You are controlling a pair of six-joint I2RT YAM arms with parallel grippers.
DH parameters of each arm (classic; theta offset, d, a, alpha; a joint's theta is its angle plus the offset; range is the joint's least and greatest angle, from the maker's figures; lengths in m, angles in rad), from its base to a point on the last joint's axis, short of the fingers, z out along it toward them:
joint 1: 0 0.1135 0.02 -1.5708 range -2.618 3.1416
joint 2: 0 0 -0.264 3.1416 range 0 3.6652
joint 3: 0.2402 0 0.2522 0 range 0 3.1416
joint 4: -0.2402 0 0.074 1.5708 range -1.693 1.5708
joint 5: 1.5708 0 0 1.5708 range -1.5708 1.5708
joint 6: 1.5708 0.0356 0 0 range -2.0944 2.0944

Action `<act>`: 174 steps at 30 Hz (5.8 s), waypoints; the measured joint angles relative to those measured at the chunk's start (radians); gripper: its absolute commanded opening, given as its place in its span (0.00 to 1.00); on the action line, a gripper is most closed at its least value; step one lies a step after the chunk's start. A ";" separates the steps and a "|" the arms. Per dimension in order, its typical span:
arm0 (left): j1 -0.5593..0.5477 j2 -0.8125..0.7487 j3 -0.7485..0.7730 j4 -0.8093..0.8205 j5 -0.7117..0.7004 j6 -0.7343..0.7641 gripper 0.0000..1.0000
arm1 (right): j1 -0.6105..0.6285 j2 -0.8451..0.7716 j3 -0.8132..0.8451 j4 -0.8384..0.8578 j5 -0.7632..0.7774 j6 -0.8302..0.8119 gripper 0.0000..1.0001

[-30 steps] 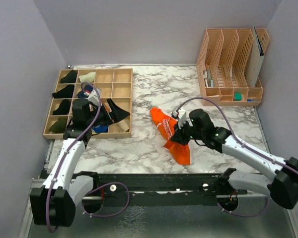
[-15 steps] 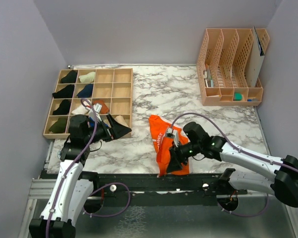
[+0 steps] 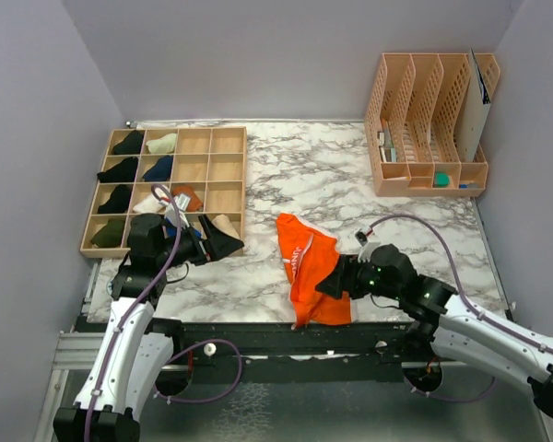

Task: Roll the underwear
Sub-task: Move the underwear to the center of the board, then flatten out the underwear at the center of the board.

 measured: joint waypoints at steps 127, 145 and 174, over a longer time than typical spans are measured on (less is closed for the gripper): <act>-0.612 1.598 1.325 -0.608 -0.298 1.337 0.00 | 0.373 0.263 0.047 -0.087 0.491 0.298 0.00; -0.521 1.092 1.097 -0.374 -0.272 1.044 0.00 | 0.362 0.010 0.228 -0.348 0.553 0.198 0.00; -0.458 0.594 0.694 -0.149 -0.290 0.296 0.00 | -0.196 0.402 0.755 -0.586 0.173 -0.325 0.00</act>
